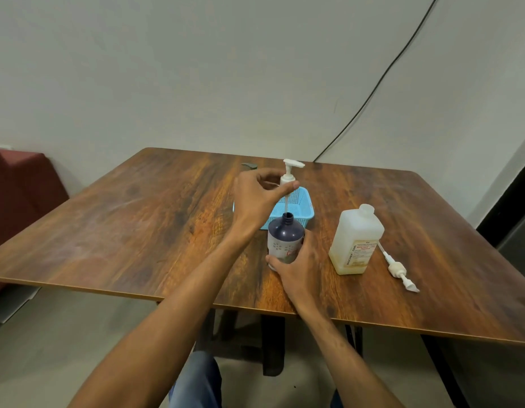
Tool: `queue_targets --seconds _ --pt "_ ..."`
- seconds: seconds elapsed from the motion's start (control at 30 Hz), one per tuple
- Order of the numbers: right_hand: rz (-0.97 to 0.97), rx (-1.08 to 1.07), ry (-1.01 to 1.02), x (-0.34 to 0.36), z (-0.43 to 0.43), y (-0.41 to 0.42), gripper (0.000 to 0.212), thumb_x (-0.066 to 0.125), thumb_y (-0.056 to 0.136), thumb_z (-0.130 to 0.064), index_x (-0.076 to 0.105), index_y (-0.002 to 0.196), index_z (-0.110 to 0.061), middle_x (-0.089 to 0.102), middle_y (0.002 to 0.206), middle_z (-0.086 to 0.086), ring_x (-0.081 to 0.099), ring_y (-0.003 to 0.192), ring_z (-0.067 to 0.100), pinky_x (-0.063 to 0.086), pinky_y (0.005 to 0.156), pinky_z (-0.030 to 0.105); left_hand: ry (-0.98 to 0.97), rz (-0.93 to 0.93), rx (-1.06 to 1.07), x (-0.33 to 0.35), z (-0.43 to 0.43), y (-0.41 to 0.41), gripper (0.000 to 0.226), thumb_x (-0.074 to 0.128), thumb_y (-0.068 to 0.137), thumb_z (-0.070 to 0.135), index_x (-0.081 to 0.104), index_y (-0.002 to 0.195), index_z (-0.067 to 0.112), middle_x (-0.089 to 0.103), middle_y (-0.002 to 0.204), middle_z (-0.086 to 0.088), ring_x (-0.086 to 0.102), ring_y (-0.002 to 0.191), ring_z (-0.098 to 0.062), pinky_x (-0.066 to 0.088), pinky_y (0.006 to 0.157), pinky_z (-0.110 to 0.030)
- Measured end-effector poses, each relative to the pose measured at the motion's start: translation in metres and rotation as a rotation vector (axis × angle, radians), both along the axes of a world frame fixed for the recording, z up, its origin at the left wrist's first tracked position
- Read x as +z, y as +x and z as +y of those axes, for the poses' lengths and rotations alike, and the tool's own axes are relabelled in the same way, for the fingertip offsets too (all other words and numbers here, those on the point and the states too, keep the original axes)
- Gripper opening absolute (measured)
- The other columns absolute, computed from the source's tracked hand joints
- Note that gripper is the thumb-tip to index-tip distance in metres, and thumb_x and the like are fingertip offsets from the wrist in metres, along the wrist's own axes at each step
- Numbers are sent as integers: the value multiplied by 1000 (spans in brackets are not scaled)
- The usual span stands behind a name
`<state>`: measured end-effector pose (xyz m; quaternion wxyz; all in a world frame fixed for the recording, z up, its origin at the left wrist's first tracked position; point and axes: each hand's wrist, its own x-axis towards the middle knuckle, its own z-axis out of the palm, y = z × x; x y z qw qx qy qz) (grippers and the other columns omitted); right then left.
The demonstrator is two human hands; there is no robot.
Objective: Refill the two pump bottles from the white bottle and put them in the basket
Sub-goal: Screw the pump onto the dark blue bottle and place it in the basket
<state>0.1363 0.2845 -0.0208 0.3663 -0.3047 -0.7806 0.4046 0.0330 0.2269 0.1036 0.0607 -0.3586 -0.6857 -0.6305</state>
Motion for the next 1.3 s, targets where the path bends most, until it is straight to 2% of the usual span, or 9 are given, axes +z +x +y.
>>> queue_targets --seconds 0.07,0.2,0.3,0.67,0.87,0.93,1.03,1.13,1.3 --pt "-9 0 -8 0 0 -1 92 90 69 -28 37 145 -23 54 140 -5 51 125 10 28 83 3 -24 -15 -2 -10 -1 2 30 88 75 27 79 99 13 76 90 6 73 79 -2 60 70 -20" --pt "-21 -2 -9 -1 1 0 94 90 69 -31 37 145 -22 54 140 -3 51 127 14 34 91 17 -57 -51 -7 -31 -3 7 31 87 75 28 77 100 13 74 93 11 69 83 9 55 70 -12" --pt "-25 -11 -4 0 1 -1 94 91 68 -31 38 145 -21 55 139 -2 52 127 15 36 93 20 -38 -84 -13 -39 -4 10 32 87 75 29 77 101 15 74 94 12 70 86 7 57 72 -14" --pt "-31 -3 19 4 1 2 90 91 68 -28 42 142 -17 58 133 -1 54 118 9 32 77 4 -59 -83 -19 -56 -4 16 32 87 75 28 78 103 15 75 98 12 72 89 2 61 78 -23" --pt "-22 5 21 3 1 2 89 91 68 -28 42 141 -20 58 134 -3 56 120 13 34 79 7 -107 -80 -39 -58 -5 18 25 82 82 26 76 106 24 66 90 30 65 91 14 54 79 -13" --pt "-31 -2 29 4 1 3 87 91 68 -29 42 140 -21 58 134 -3 56 119 13 35 82 11 -120 -80 -52 -59 -4 19 29 78 85 24 73 114 24 66 99 27 63 93 16 52 79 -10" --pt "-40 -4 36 4 0 3 88 90 70 -31 41 143 -21 57 137 -3 56 121 13 33 82 8 -103 -84 -5 -62 -2 20 47 79 83 30 64 127 21 65 121 12 62 105 2 49 81 -7" --pt "-27 -15 41 3 -2 1 85 88 73 -36 41 142 -25 57 137 -5 57 121 12 35 86 10 -30 -102 84 -64 2 25 48 86 74 37 62 113 24 65 111 10 62 102 -4 52 81 -11" --pt "-48 -44 67 1 -1 0 77 86 75 -34 43 139 -26 60 131 -6 59 115 9 33 78 6 -6 -120 71 -61 4 29 21 80 83 23 70 99 15 70 99 10 66 94 -2 58 82 -21"
